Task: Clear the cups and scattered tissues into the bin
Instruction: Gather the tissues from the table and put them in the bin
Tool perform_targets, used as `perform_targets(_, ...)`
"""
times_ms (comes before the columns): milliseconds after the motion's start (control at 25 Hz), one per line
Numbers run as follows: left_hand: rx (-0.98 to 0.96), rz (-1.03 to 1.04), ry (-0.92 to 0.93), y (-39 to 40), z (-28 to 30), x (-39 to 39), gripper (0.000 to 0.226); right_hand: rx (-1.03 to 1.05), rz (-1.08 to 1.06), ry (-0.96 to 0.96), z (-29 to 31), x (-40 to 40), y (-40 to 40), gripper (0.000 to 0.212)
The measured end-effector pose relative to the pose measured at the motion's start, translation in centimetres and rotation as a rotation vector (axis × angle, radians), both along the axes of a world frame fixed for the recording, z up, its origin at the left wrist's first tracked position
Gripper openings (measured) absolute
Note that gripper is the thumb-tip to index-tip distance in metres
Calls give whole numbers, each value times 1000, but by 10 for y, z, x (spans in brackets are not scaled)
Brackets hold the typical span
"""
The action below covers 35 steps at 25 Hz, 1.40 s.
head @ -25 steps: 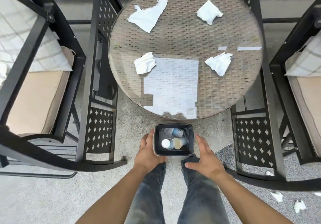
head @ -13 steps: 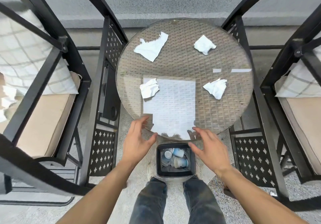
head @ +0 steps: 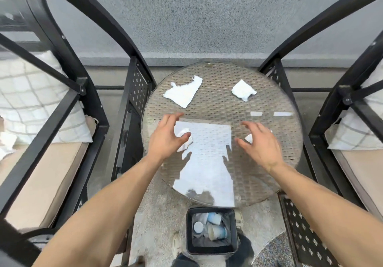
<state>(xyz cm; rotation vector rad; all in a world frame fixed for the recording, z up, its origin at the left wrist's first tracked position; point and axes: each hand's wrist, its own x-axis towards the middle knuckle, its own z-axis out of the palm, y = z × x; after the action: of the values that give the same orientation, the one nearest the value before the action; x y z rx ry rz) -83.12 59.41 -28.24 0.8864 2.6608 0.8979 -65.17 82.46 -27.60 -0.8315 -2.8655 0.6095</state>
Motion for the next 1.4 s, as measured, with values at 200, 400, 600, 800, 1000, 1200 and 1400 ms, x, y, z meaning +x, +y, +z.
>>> perform_targets(200, -48, 90, -16, 44, 5, -28, 61, -15, 22, 16, 0, -24, 56, 55)
perform_targets(400, -18, 192, -19, 86, 2, -49, 59, -11, 61, 6, -5, -52, 118, 55)
perform_targets(600, -120, 155, 8, 111, -22, -85, 64, 14, 83, -52, -25, -89, 154, 59)
perform_targets(800, -333, 47, 21, 128, -43, -131, 78, 35, 105, -158, -53, -132, 168, 71)
perform_targets(1000, -662, -159, -89, 139, -47, -158, 85, 19, 128, -355, -68, -164, 168, 72)
perform_targets(1200, -586, -233, -79, 144, -43, -158, 64, 88, 103, -214, -65, -165, 161, 38)
perform_targets(1400, -506, -156, -43, 140, -44, -142, 26, 27, 80, -183, -65, -162, 147, 13)
